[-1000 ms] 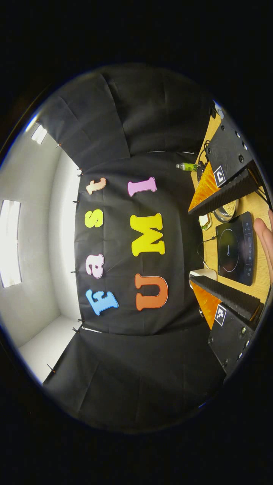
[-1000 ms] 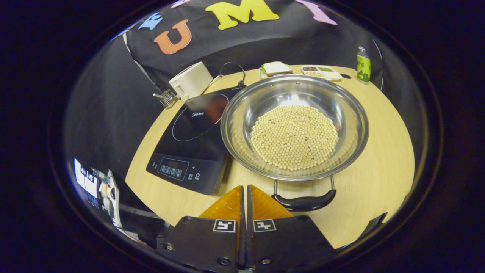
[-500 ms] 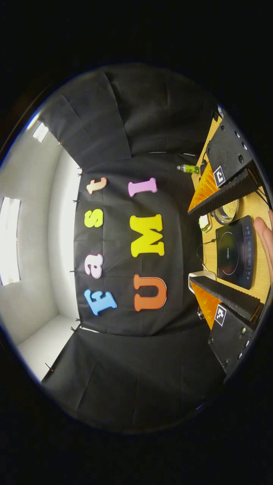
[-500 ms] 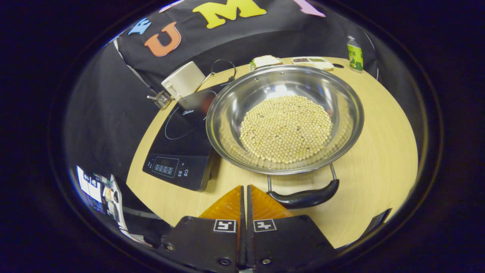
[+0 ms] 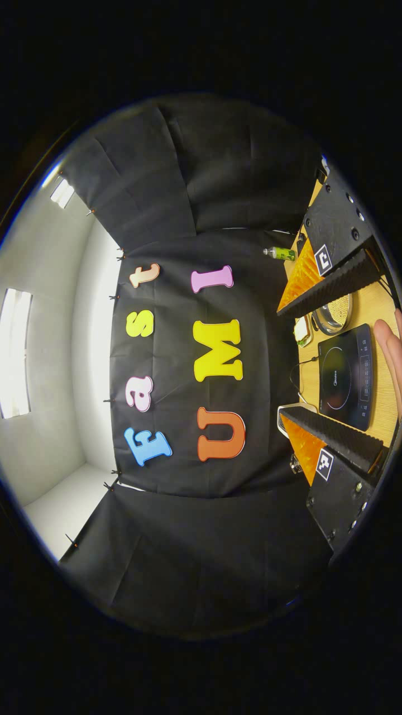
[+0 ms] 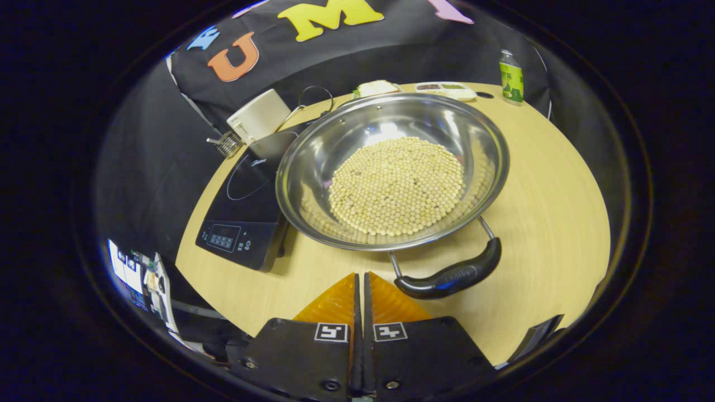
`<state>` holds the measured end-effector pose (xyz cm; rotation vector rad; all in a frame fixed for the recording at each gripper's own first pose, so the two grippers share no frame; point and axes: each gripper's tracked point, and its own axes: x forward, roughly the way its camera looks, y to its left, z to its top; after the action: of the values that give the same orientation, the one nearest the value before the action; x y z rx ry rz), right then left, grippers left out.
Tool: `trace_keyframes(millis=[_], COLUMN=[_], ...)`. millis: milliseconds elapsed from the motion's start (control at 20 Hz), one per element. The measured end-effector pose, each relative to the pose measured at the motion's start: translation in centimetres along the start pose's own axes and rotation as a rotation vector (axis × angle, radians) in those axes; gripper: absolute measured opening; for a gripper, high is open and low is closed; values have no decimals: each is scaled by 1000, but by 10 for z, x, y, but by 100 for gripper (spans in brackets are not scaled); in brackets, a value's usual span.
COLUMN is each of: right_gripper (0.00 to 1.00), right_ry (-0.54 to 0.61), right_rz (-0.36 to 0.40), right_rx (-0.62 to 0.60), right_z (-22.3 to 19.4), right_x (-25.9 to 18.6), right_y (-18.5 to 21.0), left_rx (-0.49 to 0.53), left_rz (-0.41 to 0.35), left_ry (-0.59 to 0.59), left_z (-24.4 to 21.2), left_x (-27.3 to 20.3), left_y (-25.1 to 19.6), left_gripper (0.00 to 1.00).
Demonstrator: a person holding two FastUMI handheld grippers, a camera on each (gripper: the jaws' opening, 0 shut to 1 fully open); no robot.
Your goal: First push the handle of the pot to place it horizontally, then grasp the pot with both hands and set it on the induction cooktop.
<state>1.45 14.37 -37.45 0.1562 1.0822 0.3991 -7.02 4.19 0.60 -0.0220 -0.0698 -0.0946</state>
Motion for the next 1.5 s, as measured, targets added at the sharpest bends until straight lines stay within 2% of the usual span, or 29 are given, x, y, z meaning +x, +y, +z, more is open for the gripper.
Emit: trace_keyframes(millis=[250,300,350,450,500,550,600,650,850,900,1100,1150,1300,1350,1500], right_gripper=[4,0,7,0,4,1,4,0,7,4,4,0,7,4,4], right_ry=[-26,-25,-25,-33,-49,-59,-66,-69,-108,-119,-150,-153,-157,-160,-177], right_rz=[-56,-70,-78,-84,-85,-87,-82,-77,-112,-122,-165,-174,-191,-196,-193], right_rx=[29,32,40,64,85,103,122,139,161,166,180,179,189,191,217], right_z=[6,6,7,10,14,15,19,22,36,42,52,55,61,64,77], right_x=[3,3,4,3,3,2,2,1,-5,-7,-11,-11,-9,-9,-12], right_y=[-30,-37,-44,-58,-64,-69,-73,-77,-95,-101,-120,-124,-135,-140,-149], left_rx=[-30,-36,-36,-33,-32,-27,-23,-19,-13,-12,-8,-8,-5,-3,6], left_rz=[23,18,9,8,12,13,15,17,9,8,14,18,28,26,21], left_ry=[-1,-8,-11,-12,-11,-6,0,8,19,21,25,24,36,37,41], left_z=[0,4,7,5,4,2,0,-3,-11,-13,-17,-18,-25,-26,-34], left_x=[1,0,-1,-3,-3,-1,-1,0,2,3,6,7,12,13,21], left_y=[1,-1,-4,-2,0,-1,-2,-3,-7,-7,-4,-3,0,-1,-4], left_gripper=[96,96,96,96,96,96,96,96,96,96,96,96,96,96,96])
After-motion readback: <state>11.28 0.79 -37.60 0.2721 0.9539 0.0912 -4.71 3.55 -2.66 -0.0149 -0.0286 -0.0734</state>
